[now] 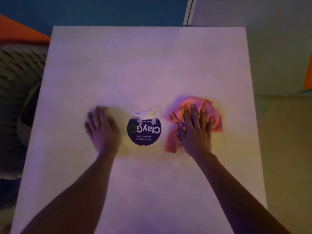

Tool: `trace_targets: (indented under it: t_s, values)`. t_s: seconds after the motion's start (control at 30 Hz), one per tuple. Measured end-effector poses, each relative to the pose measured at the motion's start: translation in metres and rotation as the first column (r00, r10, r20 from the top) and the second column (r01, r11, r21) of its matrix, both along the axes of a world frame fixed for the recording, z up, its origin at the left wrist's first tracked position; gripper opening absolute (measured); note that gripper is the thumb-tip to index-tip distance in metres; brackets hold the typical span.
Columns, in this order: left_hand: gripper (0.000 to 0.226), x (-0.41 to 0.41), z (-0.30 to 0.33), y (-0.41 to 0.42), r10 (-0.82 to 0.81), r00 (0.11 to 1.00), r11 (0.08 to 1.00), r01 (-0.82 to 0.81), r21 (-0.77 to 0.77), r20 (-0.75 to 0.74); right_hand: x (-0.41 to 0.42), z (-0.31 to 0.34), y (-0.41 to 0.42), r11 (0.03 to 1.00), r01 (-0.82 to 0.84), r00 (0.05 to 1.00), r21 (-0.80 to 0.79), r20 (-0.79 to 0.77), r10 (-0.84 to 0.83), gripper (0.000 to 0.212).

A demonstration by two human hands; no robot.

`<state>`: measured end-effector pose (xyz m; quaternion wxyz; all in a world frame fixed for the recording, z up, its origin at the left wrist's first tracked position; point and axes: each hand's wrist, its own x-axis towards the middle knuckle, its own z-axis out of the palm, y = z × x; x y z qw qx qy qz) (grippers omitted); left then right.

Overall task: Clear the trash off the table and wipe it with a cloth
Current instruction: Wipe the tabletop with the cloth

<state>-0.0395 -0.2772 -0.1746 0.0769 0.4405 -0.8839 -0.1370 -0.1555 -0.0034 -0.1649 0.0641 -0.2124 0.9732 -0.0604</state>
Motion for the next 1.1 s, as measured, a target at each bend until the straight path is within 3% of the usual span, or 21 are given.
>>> trace_targets:
  t_s: [0.1,0.3,0.53,0.73,0.9,1.1]
  values:
    - [0.052,0.002,0.002,0.013,0.002,0.999,1.0,-0.002,-0.001,0.033,-0.021,0.001,-0.008,1.0,-0.004,1.0,0.002,0.019,0.004,0.067]
    - [0.047,-0.004,0.005,0.011,0.017,0.999,0.999,-0.015,-0.039,0.051,-0.094,0.001,-0.07,1.0,-0.01,0.992,-0.015,0.127,0.012,0.107]
    - [0.046,-0.003,0.008,0.008,0.03,0.998,0.999,-0.028,-0.029,0.05,-0.099,0.003,-0.061,0.992,-0.128,0.986,-0.005,0.109,0.128,0.109]
    - [0.045,-0.005,0.005,0.006,0.033,0.998,0.998,-0.031,-0.05,0.044,-0.134,0.002,-0.103,0.998,-0.06,0.989,-0.025,0.137,0.063,0.116]
    - [0.045,-0.004,0.006,0.008,0.037,0.999,0.998,-0.035,-0.053,0.038,-0.109,0.001,-0.081,0.984,-0.176,0.976,-0.019,0.13,0.177,0.118]
    - [0.046,-0.004,0.005,0.011,0.034,0.998,0.997,-0.03,-0.068,0.052,-0.168,0.002,-0.15,0.999,-0.04,0.985,-0.031,0.166,0.045,0.115]
